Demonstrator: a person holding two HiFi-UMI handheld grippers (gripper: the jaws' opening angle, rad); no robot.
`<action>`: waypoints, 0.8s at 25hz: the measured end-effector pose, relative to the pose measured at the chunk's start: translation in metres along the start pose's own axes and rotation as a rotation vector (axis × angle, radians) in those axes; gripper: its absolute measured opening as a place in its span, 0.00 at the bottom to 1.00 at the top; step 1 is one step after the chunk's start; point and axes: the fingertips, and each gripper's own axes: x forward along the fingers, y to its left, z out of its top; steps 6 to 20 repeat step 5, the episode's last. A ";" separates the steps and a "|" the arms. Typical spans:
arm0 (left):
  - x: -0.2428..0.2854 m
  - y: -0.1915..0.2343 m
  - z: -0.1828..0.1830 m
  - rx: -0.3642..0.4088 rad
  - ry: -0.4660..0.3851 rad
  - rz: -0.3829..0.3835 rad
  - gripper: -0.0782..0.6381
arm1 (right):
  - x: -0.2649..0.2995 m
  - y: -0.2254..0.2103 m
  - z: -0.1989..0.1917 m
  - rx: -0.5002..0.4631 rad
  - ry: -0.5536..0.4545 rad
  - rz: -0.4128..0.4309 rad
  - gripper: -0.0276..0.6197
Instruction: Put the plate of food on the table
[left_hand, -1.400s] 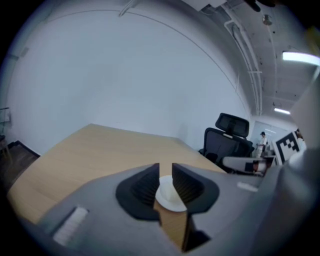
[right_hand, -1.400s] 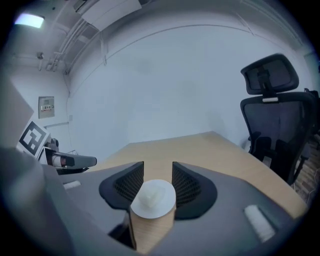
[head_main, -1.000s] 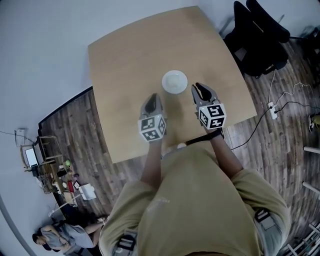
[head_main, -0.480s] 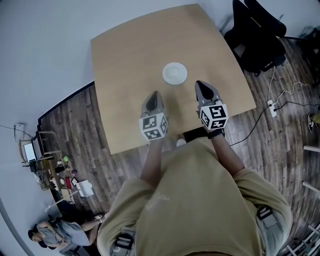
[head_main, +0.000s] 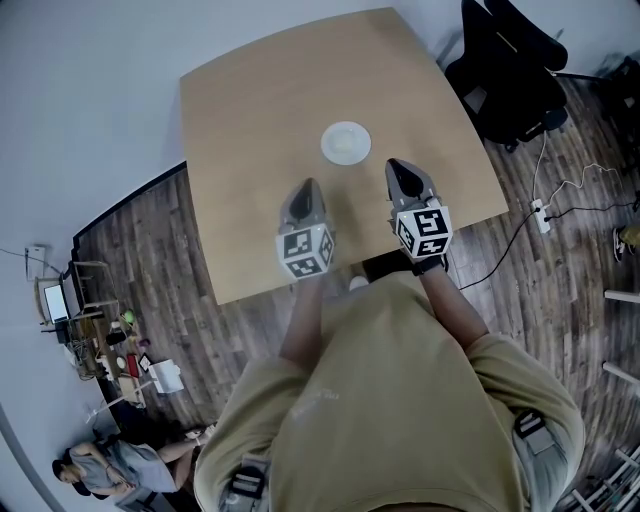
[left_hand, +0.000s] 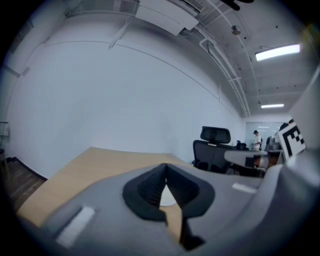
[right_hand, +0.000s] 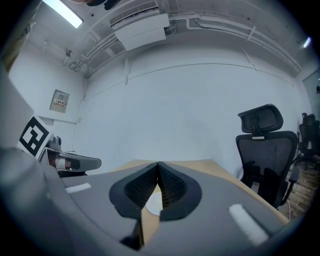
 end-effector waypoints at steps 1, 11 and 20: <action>0.001 0.000 -0.002 -0.003 0.007 0.002 0.11 | 0.000 0.001 -0.001 0.000 0.003 0.004 0.05; 0.008 0.001 -0.014 -0.013 0.042 0.014 0.11 | 0.002 0.003 -0.005 -0.007 0.018 0.024 0.05; 0.008 0.001 -0.014 -0.013 0.042 0.014 0.11 | 0.002 0.003 -0.005 -0.007 0.018 0.024 0.05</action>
